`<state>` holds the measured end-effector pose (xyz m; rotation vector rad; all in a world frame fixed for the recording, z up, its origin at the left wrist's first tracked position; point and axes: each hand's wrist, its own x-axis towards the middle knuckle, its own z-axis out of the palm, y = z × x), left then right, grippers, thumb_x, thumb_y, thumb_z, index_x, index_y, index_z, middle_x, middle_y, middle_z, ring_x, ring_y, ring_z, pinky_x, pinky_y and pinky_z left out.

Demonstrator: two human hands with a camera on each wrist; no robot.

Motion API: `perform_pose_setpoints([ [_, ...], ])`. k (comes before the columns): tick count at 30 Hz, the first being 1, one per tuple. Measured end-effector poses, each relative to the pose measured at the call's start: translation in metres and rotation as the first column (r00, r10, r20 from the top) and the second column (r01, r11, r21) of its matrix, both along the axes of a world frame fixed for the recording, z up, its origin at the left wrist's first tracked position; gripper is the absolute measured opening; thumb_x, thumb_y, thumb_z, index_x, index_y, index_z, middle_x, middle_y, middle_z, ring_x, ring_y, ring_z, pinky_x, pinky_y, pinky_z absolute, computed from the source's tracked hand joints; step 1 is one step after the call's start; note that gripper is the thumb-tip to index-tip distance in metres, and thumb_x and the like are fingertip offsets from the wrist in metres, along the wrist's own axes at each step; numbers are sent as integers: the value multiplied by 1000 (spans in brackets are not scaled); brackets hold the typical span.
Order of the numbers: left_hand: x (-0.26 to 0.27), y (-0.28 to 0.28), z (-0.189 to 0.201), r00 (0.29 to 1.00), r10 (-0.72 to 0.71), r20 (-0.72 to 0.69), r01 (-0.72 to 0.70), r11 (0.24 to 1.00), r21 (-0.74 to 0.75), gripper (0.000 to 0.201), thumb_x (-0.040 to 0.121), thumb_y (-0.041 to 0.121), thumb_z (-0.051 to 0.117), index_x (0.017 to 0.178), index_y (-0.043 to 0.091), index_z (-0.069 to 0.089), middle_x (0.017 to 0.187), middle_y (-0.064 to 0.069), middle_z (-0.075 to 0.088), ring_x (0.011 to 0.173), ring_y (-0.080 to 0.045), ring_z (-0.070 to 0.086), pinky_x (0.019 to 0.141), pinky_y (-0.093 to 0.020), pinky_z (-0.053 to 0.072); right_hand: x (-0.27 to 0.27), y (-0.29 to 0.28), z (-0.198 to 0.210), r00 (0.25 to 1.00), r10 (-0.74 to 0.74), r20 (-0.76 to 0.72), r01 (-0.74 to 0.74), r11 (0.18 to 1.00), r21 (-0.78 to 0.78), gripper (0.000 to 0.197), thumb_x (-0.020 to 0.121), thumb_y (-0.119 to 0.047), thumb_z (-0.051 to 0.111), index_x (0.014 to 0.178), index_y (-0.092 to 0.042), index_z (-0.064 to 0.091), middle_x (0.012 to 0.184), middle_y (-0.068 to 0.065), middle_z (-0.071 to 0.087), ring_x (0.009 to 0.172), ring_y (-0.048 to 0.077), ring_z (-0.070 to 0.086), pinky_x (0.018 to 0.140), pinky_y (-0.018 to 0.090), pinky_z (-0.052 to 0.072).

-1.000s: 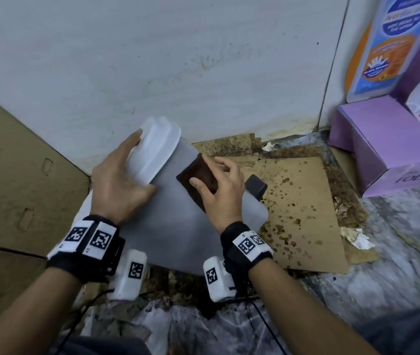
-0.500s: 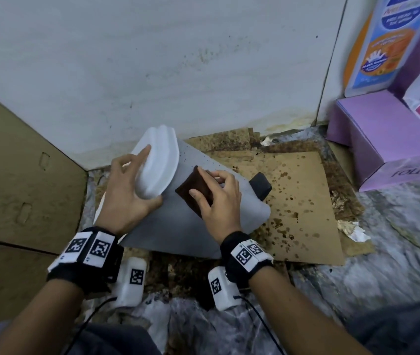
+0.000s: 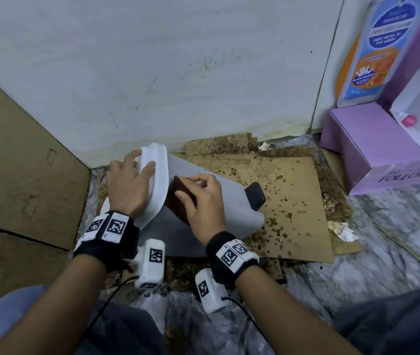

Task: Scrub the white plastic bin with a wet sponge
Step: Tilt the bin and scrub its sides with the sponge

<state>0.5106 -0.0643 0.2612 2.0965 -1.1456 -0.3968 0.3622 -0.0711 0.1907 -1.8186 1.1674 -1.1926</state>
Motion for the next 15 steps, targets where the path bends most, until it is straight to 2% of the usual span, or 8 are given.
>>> perform_pose_setpoints([
  [2,1,0,4,999,12,-49,-11,1000,18,58,80,49,52,134,27,54,129,-13,43,125,-30,47,109,-46,37,8,2,10,999,-1,32,0,1000,16,32,91,-19,61,123,-20,63,118,5,49,109,20,44,96,28,41],
  [4,0,0,6,996,65,-54,-63,997,42,57,78,45,49,130,22,53,131,-15,42,125,-34,45,108,-45,36,15,4,15,998,-11,63,7,998,59,28,90,-16,61,118,-20,63,120,3,48,113,19,45,96,26,39],
  [6,-4,1,6,991,117,-69,-114,992,48,54,78,42,44,126,19,51,133,-14,39,123,-35,44,103,-42,37,21,7,14,998,-27,64,22,998,66,23,92,-19,57,114,-16,66,123,3,53,117,20,46,101,30,39],
  [8,-8,2,4,990,112,-81,-109,993,38,40,89,32,45,125,16,48,135,-14,36,121,-33,44,94,-35,33,26,13,9,999,-7,-52,9,999,53,38,98,-30,40,125,-17,62,134,1,56,131,20,41,113,39,30],
  [9,-10,2,3,992,98,-77,-95,995,37,36,93,27,45,127,15,46,137,-14,36,122,-32,43,90,-32,30,28,17,6,992,18,-122,-10,998,61,46,99,-35,30,134,-20,55,143,-3,50,140,19,32,118,41,20],
  [11,-14,2,2,996,68,-53,-67,997,31,35,95,21,44,129,13,44,140,-14,38,119,-27,43,86,-30,26,29,23,5,980,58,-189,-41,995,90,56,96,-40,14,146,-27,39,155,-10,33,148,15,15,120,40,2],
  [13,-20,3,1,998,59,-25,-59,998,30,35,96,21,44,130,14,43,140,-13,39,114,-26,44,84,-31,25,26,21,4,979,67,-191,-47,993,106,61,93,-42,8,148,-31,32,159,-12,22,149,14,8,119,40,-2],
  [15,-25,2,1,999,52,3,-52,998,37,36,96,22,44,131,16,43,138,-11,40,114,-29,46,85,-32,26,23,12,3,973,90,-212,-68,992,108,64,92,-44,5,149,-32,29,161,-12,15,149,13,6,119,40,-1],
])
